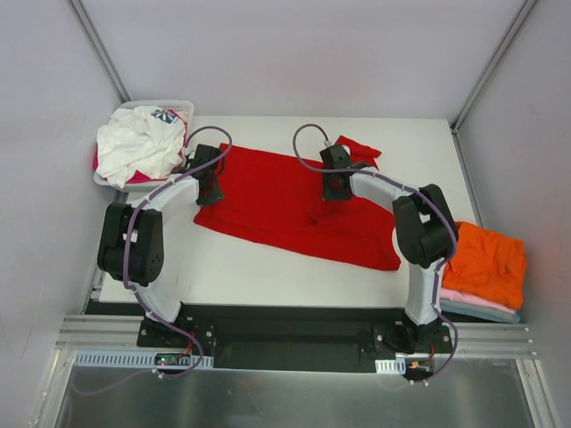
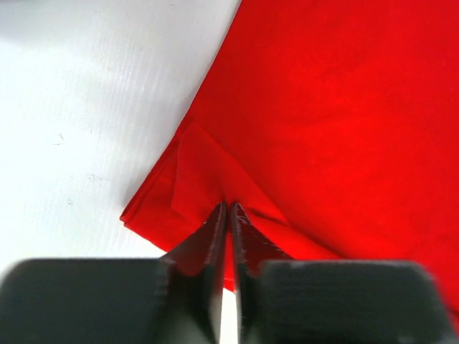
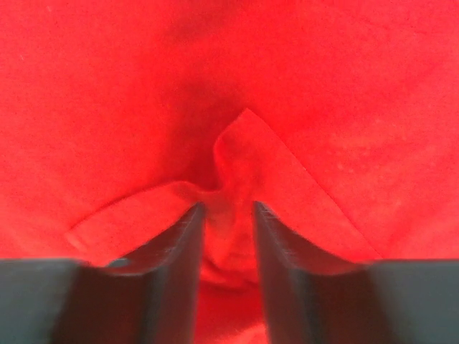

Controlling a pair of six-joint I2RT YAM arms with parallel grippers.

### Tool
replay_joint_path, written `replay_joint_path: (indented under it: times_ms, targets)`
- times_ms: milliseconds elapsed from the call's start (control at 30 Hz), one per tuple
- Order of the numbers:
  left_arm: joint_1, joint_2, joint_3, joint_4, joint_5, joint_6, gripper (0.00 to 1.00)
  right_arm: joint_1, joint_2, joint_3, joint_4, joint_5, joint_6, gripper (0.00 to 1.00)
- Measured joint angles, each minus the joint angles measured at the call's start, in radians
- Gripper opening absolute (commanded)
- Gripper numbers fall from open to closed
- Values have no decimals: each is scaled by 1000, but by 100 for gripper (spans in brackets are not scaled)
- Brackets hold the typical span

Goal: Fold and stack the t-shirts
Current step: Fold the flattened tshirt in 1/3 of the way

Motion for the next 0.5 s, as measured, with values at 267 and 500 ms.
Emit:
replay_joint_path:
  times_ms: [267,500]
  targets:
    - [6,0,0,-1,0,8,0,-35,21,25,0,-6,6,1]
    - [6,0,31,-5,-1,20,0,-97,-87,-50,-3,51,28,1]
